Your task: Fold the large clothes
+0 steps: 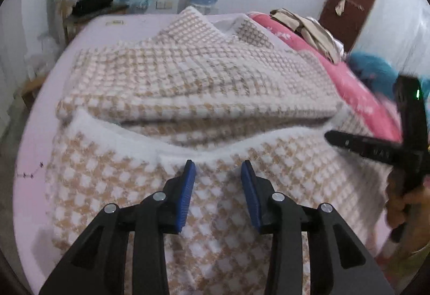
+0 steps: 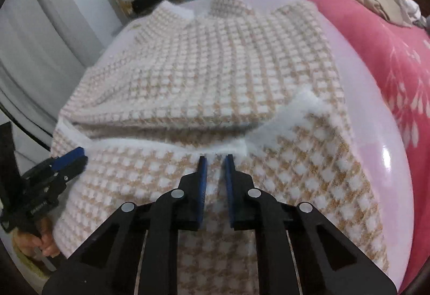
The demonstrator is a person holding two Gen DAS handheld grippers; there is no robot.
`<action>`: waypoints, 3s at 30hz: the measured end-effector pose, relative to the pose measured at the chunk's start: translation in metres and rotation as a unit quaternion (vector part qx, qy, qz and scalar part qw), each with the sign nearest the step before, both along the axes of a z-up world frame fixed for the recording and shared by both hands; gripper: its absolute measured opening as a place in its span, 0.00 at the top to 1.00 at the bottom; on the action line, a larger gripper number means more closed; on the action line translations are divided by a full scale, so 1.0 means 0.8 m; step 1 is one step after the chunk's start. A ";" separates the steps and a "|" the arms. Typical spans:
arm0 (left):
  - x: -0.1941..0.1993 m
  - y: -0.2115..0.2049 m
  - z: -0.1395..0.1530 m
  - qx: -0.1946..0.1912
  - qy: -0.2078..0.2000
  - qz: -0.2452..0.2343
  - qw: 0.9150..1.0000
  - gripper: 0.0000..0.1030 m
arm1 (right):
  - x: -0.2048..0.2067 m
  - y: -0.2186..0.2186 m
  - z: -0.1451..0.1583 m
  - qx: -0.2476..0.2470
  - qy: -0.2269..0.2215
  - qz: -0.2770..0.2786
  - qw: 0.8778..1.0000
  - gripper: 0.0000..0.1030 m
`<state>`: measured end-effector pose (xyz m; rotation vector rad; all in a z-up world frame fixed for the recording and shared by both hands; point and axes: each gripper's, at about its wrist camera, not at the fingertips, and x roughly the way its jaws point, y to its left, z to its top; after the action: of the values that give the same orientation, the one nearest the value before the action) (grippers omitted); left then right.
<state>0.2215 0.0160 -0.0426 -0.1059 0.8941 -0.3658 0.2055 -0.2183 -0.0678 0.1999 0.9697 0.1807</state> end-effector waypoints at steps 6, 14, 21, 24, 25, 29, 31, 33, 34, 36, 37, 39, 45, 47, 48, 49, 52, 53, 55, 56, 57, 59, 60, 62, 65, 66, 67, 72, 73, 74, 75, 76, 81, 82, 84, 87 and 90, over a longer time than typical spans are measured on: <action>-0.037 0.018 0.045 -0.015 -0.047 -0.017 0.999 0.66 | -0.044 -0.005 0.048 0.019 -0.043 0.024 0.999 0.88; -0.046 -0.007 0.019 0.005 -0.019 -0.028 0.999 0.66 | -0.044 0.072 0.004 0.038 -0.013 0.142 0.989 0.88; -0.079 -0.002 0.049 -0.013 -0.062 -0.055 0.996 0.66 | -0.057 0.081 0.039 0.007 -0.033 0.130 0.991 0.86; -0.102 -0.007 0.057 -0.034 -0.064 -0.099 0.992 0.66 | -0.091 0.073 0.055 0.017 -0.048 0.147 0.988 0.86; -0.108 -0.012 0.052 -0.036 -0.056 -0.113 0.991 0.66 | -0.098 0.075 0.056 0.015 -0.048 0.155 0.987 0.86; -0.102 -0.028 0.007 0.019 -0.003 -0.089 0.996 0.65 | -0.109 0.098 0.026 -0.003 -0.015 0.180 0.984 0.85; -0.096 -0.023 -0.005 0.006 0.011 -0.072 0.997 0.65 | -0.104 0.111 -0.001 -0.030 -0.007 0.176 0.984 0.85; -0.093 -0.017 -0.003 -0.008 0.017 -0.057 0.998 0.65 | -0.101 0.112 -0.001 -0.024 -0.004 0.166 0.986 0.86; -0.095 -0.014 0.001 -0.007 0.013 -0.053 0.998 0.65 | -0.100 0.111 0.004 -0.019 -0.002 0.162 0.987 0.86; -0.098 -0.009 0.006 0.004 0.000 -0.048 0.999 0.65 | -0.104 0.110 0.019 -0.008 -0.020 0.165 0.986 0.84; -0.099 -0.006 0.006 0.013 -0.003 -0.041 0.999 0.65 | -0.104 0.111 0.022 0.000 -0.026 0.171 0.985 0.84; -0.097 0.003 0.002 0.008 0.001 -0.029 1.000 0.65 | -0.103 0.119 0.022 0.017 -0.032 0.182 0.983 0.84; -0.091 0.022 0.001 -0.009 0.012 0.003 1.000 0.65 | -0.086 0.129 0.007 0.006 -0.021 0.167 0.986 0.86; -0.094 0.025 0.003 0.000 0.002 0.007 1.000 0.65 | -0.088 0.124 0.020 0.010 -0.041 0.163 0.986 0.85; -0.094 0.026 0.004 0.013 -0.004 0.016 1.000 0.65 | -0.087 0.125 0.023 0.010 -0.045 0.163 0.986 0.85; -0.093 0.028 0.002 0.019 -0.005 0.021 1.000 0.65 | -0.081 0.128 0.020 0.008 -0.046 0.162 0.986 0.85; -0.087 0.040 -0.004 0.013 0.005 0.038 0.999 0.65 | -0.065 0.134 -0.001 0.007 -0.035 0.163 0.986 0.86; -0.087 0.043 -0.004 0.011 0.005 0.043 0.999 0.65 | -0.063 0.130 -0.003 0.023 -0.032 0.161 0.986 0.86; -0.087 0.048 -0.002 0.014 0.003 0.048 0.999 0.65 | -0.062 0.124 0.010 0.044 -0.018 0.152 0.987 0.87; -0.088 0.050 -0.002 0.015 0.002 0.050 0.999 0.65 | -0.064 0.122 0.018 0.046 -0.026 0.150 0.987 0.87; -0.088 0.052 -0.003 0.016 0.002 0.051 0.999 0.65 | -0.066 0.123 0.024 0.042 -0.037 0.151 0.987 0.87; -0.088 0.054 -0.004 0.016 0.001 0.052 0.999 0.65 | -0.061 0.129 0.020 0.030 -0.037 0.152 0.987 0.87; -0.088 0.055 -0.005 0.018 0.001 0.053 0.998 0.65 | -0.054 0.131 0.015 0.028 -0.033 0.152 0.987 0.88; -0.086 0.051 -0.004 0.023 0.000 0.053 0.998 0.65 | -0.046 0.129 0.003 0.037 -0.029 0.151 0.987 0.88; -0.088 0.050 -0.003 0.029 -0.001 0.053 0.998 0.65 | -0.043 0.122 0.020 0.060 -0.018 0.140 0.988 0.87; -0.089 0.051 -0.004 0.030 -0.002 0.052 0.998 0.65 | -0.044 0.122 0.028 0.058 -0.029 0.140 0.988 0.87; -0.089 0.050 -0.004 0.030 -0.002 0.053 0.998 0.65 | -0.044 0.123 0.031 0.053 -0.035 0.140 0.988 0.87; -0.089 0.052 -0.004 0.032 -0.001 0.056 0.998 0.65 | -0.020 0.135 0.009 0.031 -0.020 0.140 0.990 0.89; -0.090 0.053 -0.003 0.030 -0.001 0.056 0.998 0.65 | -0.021 0.136 0.014 0.027 -0.016 0.137 0.990 0.87; -0.090 0.053 -0.003 0.029 -0.001 0.056 0.998 0.65 | -0.022 0.137 0.021 0.031 -0.016 0.135 0.990 0.86; -0.091 0.054 -0.003 0.029 -0.002 0.056 0.998 0.65 | -0.024 0.139 0.028 0.035 -0.024 0.140 0.989 0.86; -0.092 0.054 -0.004 0.028 -0.002 0.057 0.998 0.65 | -0.024 0.143 0.028 0.031 -0.028 0.143 0.989 0.86; -0.092 0.054 -0.002 0.027 -0.001 0.059 0.998 0.65 | -0.015 0.149 0.014 0.023 -0.023 0.135 0.990 0.88; -0.093 0.054 0.001 0.025 -0.002 0.060 0.998 0.65 | -0.017 0.145 0.018 0.029 -0.020 0.129 0.991 0.86; -0.097 0.050 0.012 0.020 -0.017 0.049 0.998 0.65 | -0.032 0.130 0.034 0.037 -0.041 0.116 0.992 0.69; -0.102 0.036 0.021 0.010 -0.025 0.012 1.000 0.55 | -0.061 0.089 0.057 0.011 -0.077 0.069 0.995 0.58; -0.099 0.023 0.014 0.026 -0.020 0.003 0.999 0.49 | -0.077 0.032 0.058 -0.041 -0.081 -0.008 0.996 0.58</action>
<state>0.1426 0.0341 -0.0318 -0.0540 0.8630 -0.3377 0.1438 -0.1930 -0.0216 0.1157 0.8120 0.1390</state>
